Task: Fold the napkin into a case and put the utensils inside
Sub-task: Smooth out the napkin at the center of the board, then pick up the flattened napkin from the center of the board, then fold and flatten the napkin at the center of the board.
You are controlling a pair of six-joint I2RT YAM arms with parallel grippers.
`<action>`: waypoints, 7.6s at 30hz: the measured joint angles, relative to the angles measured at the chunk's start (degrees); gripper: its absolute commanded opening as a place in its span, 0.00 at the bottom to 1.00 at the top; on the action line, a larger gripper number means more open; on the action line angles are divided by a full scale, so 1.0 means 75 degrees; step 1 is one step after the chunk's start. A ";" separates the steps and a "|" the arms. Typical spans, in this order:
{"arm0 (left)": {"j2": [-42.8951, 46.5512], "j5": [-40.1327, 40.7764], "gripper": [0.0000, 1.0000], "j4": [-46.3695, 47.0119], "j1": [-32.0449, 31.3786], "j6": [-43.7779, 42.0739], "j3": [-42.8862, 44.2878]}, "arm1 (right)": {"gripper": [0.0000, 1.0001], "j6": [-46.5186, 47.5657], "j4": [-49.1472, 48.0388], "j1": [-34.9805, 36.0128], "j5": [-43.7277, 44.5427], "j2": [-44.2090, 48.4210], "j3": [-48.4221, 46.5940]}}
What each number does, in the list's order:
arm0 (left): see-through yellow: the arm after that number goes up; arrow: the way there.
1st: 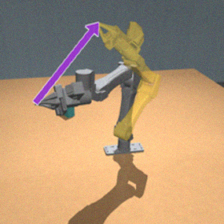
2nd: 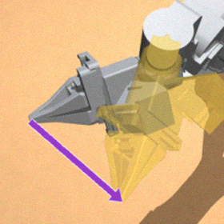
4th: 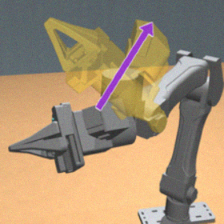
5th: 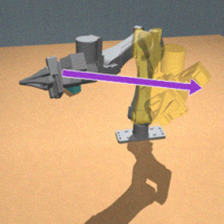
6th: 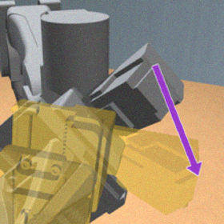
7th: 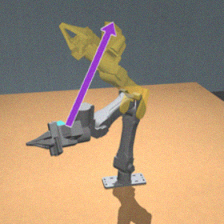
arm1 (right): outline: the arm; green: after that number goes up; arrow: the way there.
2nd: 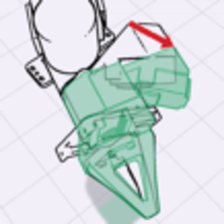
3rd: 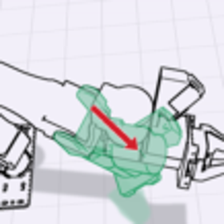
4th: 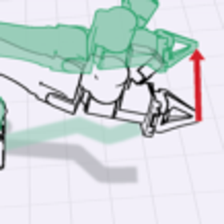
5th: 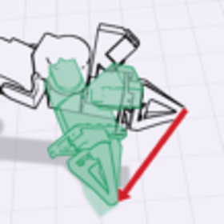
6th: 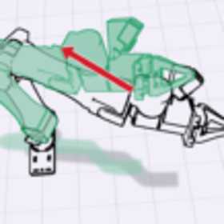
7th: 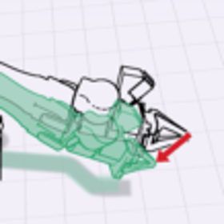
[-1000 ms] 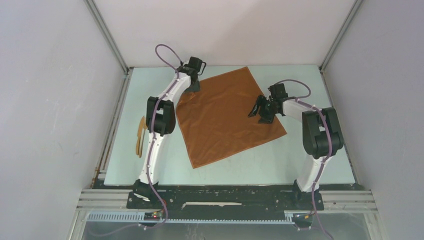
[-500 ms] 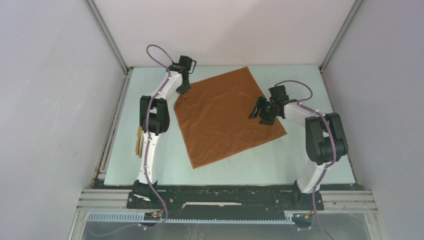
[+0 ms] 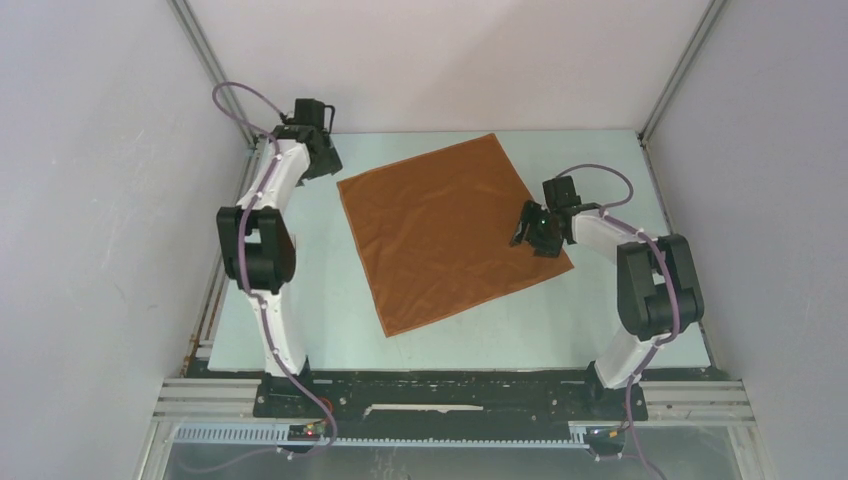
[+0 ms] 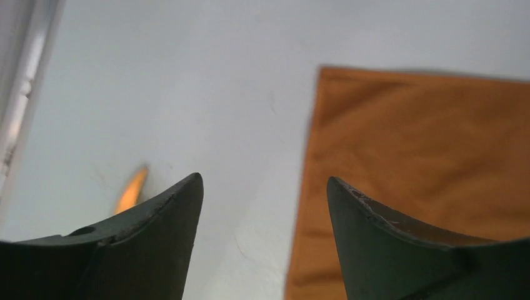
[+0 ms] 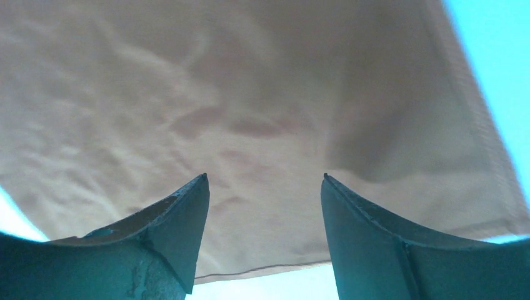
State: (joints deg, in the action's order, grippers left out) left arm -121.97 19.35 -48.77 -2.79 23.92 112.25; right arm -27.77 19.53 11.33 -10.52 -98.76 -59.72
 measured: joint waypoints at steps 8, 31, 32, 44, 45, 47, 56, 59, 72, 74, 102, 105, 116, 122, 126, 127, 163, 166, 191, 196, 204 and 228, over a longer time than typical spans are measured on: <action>0.4258 -0.1437 0.90 0.2661 -0.1349 0.1760 -0.5887 | 0.85 0.0035 0.1265 -0.0487 0.2020 0.1008 0.0079; 0.7778 -0.0504 0.84 0.0335 -0.6298 0.6516 -0.9737 | 0.63 -0.0769 0.3153 -0.1897 0.2200 -0.0332 -0.0880; 0.7778 -0.0405 0.85 0.0172 -0.6298 0.6665 -0.9716 | 0.63 -0.0755 0.3200 -0.1845 0.2212 -0.0370 -0.0918; 0.7761 0.0035 1.00 -0.0793 -0.6231 0.7898 -0.9544 | 0.55 -0.0539 0.3710 -0.1376 0.2396 -0.1192 -0.1545; 0.7734 0.0050 1.00 -0.0903 -0.6199 0.7962 -0.9474 | 0.53 -0.0513 0.3765 -0.1358 0.2416 -0.1239 -0.1603; 0.7676 0.0064 1.00 -0.1040 -0.6094 0.8032 -0.9326 | 0.51 -0.0455 0.3841 -0.1341 0.2422 -0.1332 -0.1714; 0.7606 -0.0233 0.94 -0.1023 -0.5863 0.8142 -0.9296 | 0.22 -0.0294 0.3786 -0.1346 0.2043 -0.1521 -0.1877; 0.7603 -0.0455 0.89 -0.0866 -0.5858 0.8218 -0.9410 | 0.05 -0.0286 0.3564 -0.1346 0.1859 -0.1425 -0.1743; 0.5741 -0.1693 0.67 -0.0361 -0.5986 0.9474 -0.9279 | 0.00 -0.0656 0.2836 -0.1128 0.2177 -0.0886 -0.1043; 0.5123 -0.1851 0.66 -0.0562 -0.6041 0.9675 -0.8871 | 0.00 -0.0711 0.2841 -0.1075 0.2273 -0.0880 -0.1043; 0.4433 -0.2008 0.60 -0.0819 -0.5455 1.0142 -0.8268 | 0.00 -0.0836 0.2830 -0.1105 0.2232 -0.0871 -0.1026; 0.4389 -0.2011 0.60 -0.0600 -0.5429 1.0136 -0.8346 | 0.00 -0.0836 0.2830 -0.1116 0.2212 -0.0871 -0.1026; 0.4421 -0.2168 0.31 -0.0079 -0.5298 1.0139 -0.8606 | 0.00 -0.0839 0.2818 -0.1160 0.2139 -0.0871 -0.1014; 0.4371 -0.2215 0.00 0.0303 -0.5179 1.0048 -0.8603 | 0.00 -0.0848 0.2818 -0.1160 0.2139 -0.0866 -0.1011; 0.4392 -0.2200 0.00 0.0315 -0.5149 0.9938 -0.8600 | 0.00 -0.0833 0.2801 -0.1160 0.2136 -0.0842 -0.0991; 0.4406 -0.2180 0.00 0.0312 -0.5149 0.9920 -0.8597 | 0.00 -0.0825 0.2783 -0.1160 0.2136 -0.0825 -0.0973; 0.9148 0.0761 0.00 0.0181 -0.5648 0.3063 -0.1932 | 0.00 -0.0583 0.0831 -0.0449 -0.0463 0.8413 -0.1807; 0.8839 0.0731 0.00 0.0300 -0.5680 0.2565 -0.1128 | 0.00 -0.0673 0.0860 -0.0440 -0.0379 0.8422 -0.2218; -0.0892 -0.1192 0.00 0.1693 -0.2416 0.1268 0.1603 | 0.00 -0.0629 -0.0286 -0.2477 0.0411 -0.0393 -0.2812; -0.1743 -0.1527 0.00 0.2891 -0.2334 0.1142 0.1996 | 0.00 -0.0358 -0.0632 -0.2515 -0.0015 -0.2229 -0.4415; -0.2573 -0.1918 0.00 0.4613 -0.2005 0.1157 0.2084 | 0.00 -0.0187 -0.0836 -0.2573 -0.0525 -0.3599 -0.6204; 0.0329 -0.3462 0.00 0.3226 -0.1757 0.2888 -0.3582 | 0.00 -0.0195 0.0918 -0.2404 -0.0597 -0.0880 -0.1766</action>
State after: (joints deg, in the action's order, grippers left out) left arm -119.50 -6.61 -24.58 -15.97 45.58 85.38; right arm -29.23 26.41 -6.70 -15.00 -105.36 -72.97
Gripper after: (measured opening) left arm 0.010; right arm 0.008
